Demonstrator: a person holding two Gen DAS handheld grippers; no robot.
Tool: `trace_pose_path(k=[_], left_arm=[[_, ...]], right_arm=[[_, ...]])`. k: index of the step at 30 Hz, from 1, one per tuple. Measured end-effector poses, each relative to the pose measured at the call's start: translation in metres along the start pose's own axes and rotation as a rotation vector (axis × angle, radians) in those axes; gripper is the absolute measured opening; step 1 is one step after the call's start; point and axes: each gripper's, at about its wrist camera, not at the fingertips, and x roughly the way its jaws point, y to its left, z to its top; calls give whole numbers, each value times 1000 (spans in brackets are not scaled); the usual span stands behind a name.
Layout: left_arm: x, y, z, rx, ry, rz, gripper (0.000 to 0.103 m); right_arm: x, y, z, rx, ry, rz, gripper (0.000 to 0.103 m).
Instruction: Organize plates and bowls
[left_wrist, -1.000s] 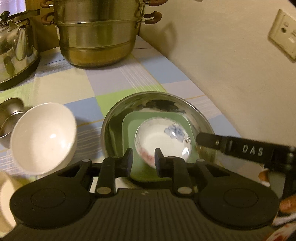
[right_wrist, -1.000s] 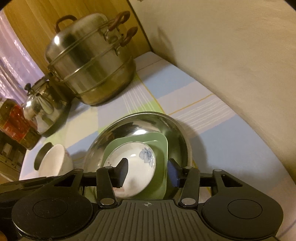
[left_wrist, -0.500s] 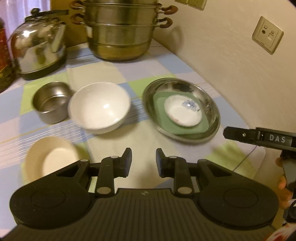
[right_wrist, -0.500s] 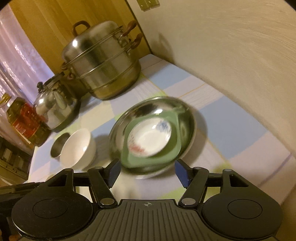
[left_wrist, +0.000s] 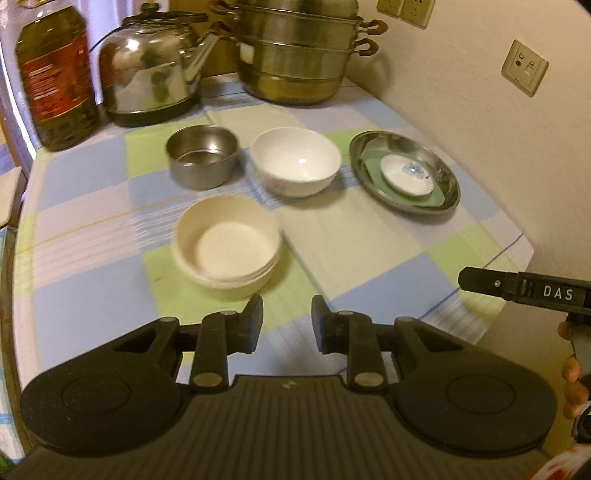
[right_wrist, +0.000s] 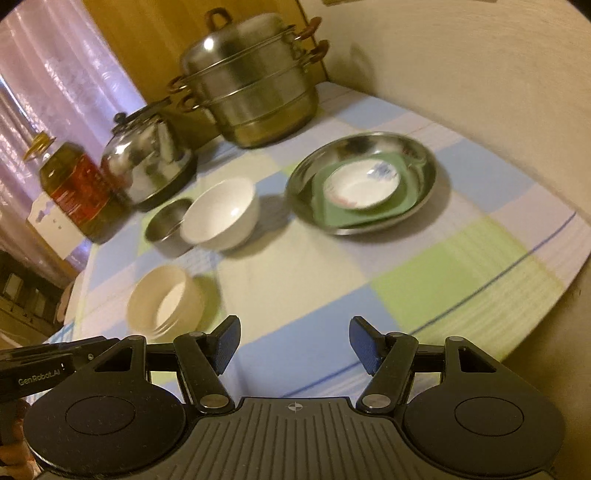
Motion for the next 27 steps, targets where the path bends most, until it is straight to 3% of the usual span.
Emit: trace_pose_path(k=[15, 27], left_arm=[[-50, 53, -49, -47, -17, 26, 25], [-42, 40, -47, -101, 8, 52, 25]], right_arm=[[-6, 73, -51, -44, 55, 40, 65], [-7, 63, -46, -90, 75, 87, 68]])
